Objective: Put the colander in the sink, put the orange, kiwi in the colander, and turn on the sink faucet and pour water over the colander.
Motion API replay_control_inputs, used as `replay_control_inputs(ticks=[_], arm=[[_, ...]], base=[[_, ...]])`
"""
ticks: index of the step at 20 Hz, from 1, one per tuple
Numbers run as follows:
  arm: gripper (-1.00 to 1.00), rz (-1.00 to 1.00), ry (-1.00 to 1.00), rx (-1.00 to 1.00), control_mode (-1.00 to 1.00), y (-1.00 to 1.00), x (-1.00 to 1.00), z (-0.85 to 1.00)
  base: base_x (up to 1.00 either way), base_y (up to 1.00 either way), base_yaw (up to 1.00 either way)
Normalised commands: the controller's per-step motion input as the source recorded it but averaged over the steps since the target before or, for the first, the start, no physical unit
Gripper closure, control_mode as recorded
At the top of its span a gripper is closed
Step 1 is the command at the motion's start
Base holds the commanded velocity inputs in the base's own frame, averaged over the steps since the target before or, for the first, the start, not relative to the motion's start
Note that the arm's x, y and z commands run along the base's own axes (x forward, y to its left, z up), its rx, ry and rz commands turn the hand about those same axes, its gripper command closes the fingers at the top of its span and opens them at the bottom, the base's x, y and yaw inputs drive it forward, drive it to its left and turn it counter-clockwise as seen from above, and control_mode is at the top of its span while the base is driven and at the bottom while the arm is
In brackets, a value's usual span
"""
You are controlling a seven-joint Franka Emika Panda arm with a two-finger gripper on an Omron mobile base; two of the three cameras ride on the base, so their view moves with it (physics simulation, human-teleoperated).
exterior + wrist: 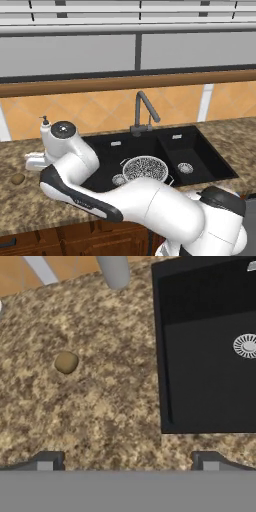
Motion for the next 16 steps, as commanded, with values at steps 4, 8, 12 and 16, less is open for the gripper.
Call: replay_control_inputs(ticks=[4,8,12,16], arm=[[-1.0,0.01,0.04,0.03,-1.0,0.48,0.23,-0.38],[-1.0,0.0,0.0,0.02,-1.0,0.41,0.26,-0.26],[-1.0,0.0,0.0,0.02,-1.0,0.45,0.32,-0.06],[-1.0,0.0,0.02,0.0,-1.0,0.47,0.38,-0.16]], base=[[0.0,0.0,0.0],[0.0,0.0,0.0],[0.0,0.0,0.0],[0.0,0.0,0.0]])
